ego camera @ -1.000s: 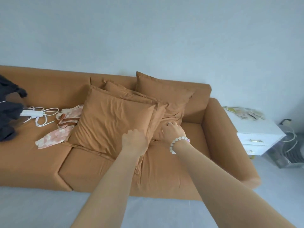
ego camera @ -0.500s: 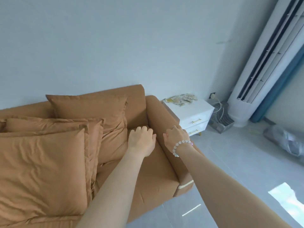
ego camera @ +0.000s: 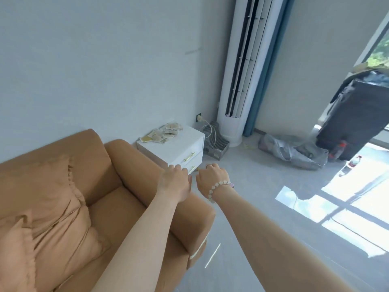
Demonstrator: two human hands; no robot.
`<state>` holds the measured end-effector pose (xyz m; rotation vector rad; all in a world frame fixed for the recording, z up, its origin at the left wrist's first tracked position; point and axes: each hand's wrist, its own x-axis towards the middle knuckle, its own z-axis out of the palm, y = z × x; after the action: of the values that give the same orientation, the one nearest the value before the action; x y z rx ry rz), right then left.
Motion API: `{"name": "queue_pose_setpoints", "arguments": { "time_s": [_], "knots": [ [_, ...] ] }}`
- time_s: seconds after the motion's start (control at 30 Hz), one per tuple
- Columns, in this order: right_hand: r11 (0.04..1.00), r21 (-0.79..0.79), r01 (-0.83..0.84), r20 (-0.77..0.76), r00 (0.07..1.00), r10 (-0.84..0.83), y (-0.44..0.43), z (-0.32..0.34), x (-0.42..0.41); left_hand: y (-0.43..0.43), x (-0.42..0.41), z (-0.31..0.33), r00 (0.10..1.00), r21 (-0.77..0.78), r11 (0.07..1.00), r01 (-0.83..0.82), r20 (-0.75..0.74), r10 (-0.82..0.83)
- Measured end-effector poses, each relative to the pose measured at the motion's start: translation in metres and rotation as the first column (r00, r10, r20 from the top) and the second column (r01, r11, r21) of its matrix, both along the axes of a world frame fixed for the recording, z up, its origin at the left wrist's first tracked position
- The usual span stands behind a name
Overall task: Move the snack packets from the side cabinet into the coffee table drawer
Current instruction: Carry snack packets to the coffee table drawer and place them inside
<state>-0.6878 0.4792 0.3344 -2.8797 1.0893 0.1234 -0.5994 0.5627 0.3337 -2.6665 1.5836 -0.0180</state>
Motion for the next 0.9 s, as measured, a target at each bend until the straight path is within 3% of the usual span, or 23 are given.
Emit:
{"name": "queue_pose_setpoints", "arguments": {
  "time_s": [0.33, 0.57, 0.73, 0.9],
  "knots": [
    [0.988, -0.053, 0.146, -0.002, 0.989, -0.146, -0.092, 0.009, 0.029, -0.113, 0.051, 0.0, 0.997, 0.036, 0.996, 0.081, 0.002, -0.081],
    [0.963, 0.012, 0.269, 0.02, 0.963, -0.269, -0.152, -0.005, 0.008, -0.182, 0.046, -0.012, 0.984, 0.135, 0.975, 0.176, -0.008, -0.176],
    [0.964, 0.009, 0.265, 0.008, 0.964, -0.265, -0.198, -0.014, 0.0, -0.235, 0.035, -0.017, 0.98, 0.16, 0.967, 0.196, -0.014, -0.196],
    [0.981, -0.042, 0.191, -0.045, 0.98, -0.192, -0.279, -0.016, -0.02, -0.319, 0.03, -0.014, 0.995, 0.097, 0.991, 0.09, -0.05, -0.086]
  ]
}}
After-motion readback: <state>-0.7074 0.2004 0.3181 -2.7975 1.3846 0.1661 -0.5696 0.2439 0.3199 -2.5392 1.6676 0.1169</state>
